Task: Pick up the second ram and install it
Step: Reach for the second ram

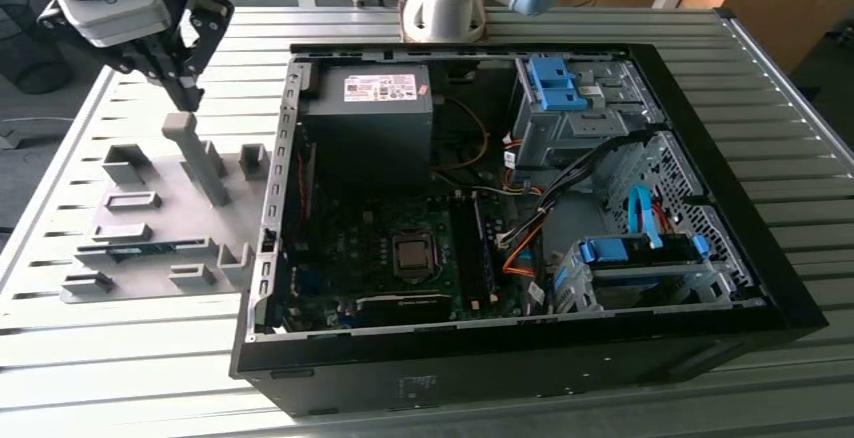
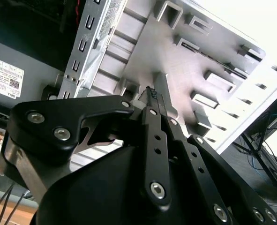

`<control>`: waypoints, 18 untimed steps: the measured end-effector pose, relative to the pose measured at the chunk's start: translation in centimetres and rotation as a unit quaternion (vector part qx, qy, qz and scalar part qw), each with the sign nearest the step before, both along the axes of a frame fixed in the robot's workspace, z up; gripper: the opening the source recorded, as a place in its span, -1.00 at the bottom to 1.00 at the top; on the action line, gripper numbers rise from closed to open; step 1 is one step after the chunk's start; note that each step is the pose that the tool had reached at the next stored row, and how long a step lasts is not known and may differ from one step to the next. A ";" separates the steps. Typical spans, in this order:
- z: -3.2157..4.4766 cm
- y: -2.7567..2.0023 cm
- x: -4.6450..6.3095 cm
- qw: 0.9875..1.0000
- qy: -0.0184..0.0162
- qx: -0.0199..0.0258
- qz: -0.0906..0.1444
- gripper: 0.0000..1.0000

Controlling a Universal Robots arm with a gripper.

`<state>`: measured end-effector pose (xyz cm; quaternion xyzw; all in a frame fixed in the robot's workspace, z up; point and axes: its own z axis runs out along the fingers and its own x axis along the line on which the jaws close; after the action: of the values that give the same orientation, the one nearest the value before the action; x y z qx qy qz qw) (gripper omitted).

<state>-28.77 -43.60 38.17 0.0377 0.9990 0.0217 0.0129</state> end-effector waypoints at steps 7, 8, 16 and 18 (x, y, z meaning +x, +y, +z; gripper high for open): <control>-0.07 -0.76 -1.6 1.000 0.000 0.000 0.002 -0.79; -0.08 -0.78 -2.0 1.000 0.000 0.000 0.002 -0.79; -0.20 -1.08 -5.0 1.000 0.000 0.000 0.003 -0.79; -0.23 -1.22 -5.6 1.000 0.000 0.000 0.004 -0.79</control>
<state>-34.37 -44.82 37.94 0.0340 0.9991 0.0217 0.0128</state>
